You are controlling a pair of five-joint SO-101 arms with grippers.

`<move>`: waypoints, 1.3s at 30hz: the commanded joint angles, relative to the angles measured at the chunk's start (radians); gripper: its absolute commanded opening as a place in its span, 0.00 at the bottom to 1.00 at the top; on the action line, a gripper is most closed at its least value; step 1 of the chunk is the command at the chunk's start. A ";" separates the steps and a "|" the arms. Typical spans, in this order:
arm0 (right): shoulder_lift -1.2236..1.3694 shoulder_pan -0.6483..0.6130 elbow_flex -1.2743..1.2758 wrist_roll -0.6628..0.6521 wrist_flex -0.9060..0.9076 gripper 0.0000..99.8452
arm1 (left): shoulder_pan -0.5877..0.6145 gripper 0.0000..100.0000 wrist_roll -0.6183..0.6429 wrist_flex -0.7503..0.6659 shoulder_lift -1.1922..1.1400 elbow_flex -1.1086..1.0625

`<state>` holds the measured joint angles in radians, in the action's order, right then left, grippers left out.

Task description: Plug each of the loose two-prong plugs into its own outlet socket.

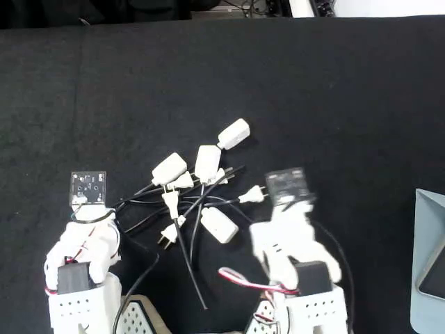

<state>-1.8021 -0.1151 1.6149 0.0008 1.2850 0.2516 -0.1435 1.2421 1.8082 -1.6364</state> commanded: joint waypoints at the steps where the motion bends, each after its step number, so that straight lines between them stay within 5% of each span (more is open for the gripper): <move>1: -0.061 0.072 -0.110 0.000 0.002 0.01 | -0.001 0.03 0.008 -0.018 0.005 0.070; 23: -0.038 0.075 -0.255 -0.049 0.018 0.01 | 0.007 0.03 0.000 -0.020 0.005 0.039; 31: 0.450 0.075 -0.591 -0.060 0.092 0.01 | 0.001 0.03 -0.055 -0.020 0.005 0.024; 39: 0.894 0.074 -0.765 -0.453 -0.106 0.01 | 0.007 0.03 -0.069 -0.020 0.005 0.024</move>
<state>-1.0027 -0.0476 0.9152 -0.3061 1.2620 0.2516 -0.1987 1.2421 1.8082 -1.6272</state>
